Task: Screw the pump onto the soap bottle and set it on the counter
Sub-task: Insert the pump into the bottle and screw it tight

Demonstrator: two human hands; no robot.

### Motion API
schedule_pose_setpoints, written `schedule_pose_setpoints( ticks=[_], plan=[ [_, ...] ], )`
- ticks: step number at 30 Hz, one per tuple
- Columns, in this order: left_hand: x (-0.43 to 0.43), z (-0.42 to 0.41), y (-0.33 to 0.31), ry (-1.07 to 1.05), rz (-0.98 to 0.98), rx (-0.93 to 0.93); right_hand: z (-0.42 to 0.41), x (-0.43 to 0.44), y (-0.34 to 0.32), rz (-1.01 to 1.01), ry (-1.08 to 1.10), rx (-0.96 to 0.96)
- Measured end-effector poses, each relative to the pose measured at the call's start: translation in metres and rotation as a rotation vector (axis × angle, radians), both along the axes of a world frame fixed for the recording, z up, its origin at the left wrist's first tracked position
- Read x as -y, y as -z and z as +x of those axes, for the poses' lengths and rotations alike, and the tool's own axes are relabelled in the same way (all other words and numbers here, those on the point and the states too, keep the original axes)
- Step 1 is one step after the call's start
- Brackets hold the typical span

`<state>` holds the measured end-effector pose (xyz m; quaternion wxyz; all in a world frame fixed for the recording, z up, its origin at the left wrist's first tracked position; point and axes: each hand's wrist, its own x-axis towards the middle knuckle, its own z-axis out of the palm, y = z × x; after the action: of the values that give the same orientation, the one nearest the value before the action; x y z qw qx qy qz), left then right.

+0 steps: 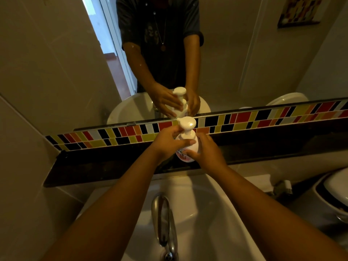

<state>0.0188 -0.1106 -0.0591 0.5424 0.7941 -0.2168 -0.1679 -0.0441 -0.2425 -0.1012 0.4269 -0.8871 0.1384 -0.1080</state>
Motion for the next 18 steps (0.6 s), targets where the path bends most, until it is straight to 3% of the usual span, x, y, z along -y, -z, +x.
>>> schedule_pose_setpoints(
  ticks=[10, 18],
  plan=[
    [-0.019, 0.015, 0.001, -0.155, -0.057, -0.088, -0.001, 0.002, 0.001, 0.025, -0.049, 0.020],
    [-0.003, 0.005, 0.006, -0.074, -0.012, 0.009, 0.005, -0.002, -0.001, 0.034, -0.066, 0.028]
  ],
)
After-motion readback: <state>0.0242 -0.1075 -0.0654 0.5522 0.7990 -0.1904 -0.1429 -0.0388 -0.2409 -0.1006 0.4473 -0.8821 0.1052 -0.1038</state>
